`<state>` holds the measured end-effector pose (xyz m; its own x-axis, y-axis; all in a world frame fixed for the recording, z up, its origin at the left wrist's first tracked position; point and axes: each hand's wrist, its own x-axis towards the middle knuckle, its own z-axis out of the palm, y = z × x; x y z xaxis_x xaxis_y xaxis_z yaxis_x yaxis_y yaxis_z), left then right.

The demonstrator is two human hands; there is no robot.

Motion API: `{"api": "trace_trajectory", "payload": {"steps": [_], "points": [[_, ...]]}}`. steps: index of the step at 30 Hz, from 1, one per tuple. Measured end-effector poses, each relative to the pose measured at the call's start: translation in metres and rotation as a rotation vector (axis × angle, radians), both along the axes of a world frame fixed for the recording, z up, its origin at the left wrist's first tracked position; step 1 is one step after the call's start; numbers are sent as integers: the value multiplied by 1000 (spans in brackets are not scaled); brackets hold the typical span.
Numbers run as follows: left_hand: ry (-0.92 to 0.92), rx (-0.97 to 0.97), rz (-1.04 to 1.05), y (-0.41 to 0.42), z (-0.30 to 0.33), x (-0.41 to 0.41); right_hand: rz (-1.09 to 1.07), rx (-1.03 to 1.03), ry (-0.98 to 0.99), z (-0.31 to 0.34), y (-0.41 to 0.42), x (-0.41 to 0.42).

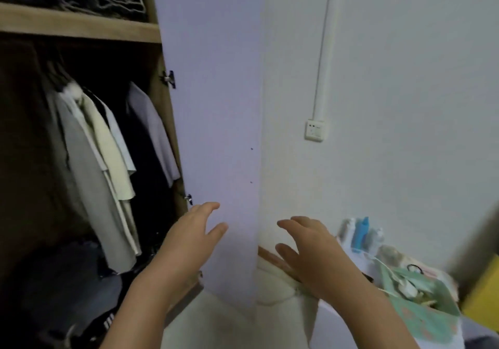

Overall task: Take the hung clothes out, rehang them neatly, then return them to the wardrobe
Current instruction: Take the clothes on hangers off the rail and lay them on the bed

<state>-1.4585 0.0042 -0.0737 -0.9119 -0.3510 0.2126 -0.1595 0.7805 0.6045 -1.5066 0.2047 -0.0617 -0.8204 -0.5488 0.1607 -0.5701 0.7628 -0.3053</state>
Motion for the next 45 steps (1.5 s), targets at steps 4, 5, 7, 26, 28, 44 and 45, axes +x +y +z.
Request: {"api": "trace_trajectory", "payload": {"steps": [4,5,7,26,28,44,45], "points": [[18,-37,57,-67,14,-1,86,-30,25,5,-68,-15],[18,-41,72,-82,17,0,104,-37,26,7,-83,-18],[15,-45,107,-111,22,2,145,-42,31,11,-113,-25],[-8,-19,494,-305,32,-40,639,-187,36,37,-350,-143],[0,-31,539,-319,35,-49,687,-210,35,44,-374,-154],[32,-91,680,-474,47,-63,813,-358,49,86,-600,-154],[38,-93,677,-487,49,-61,787,-364,44,86,-614,-154]]}}
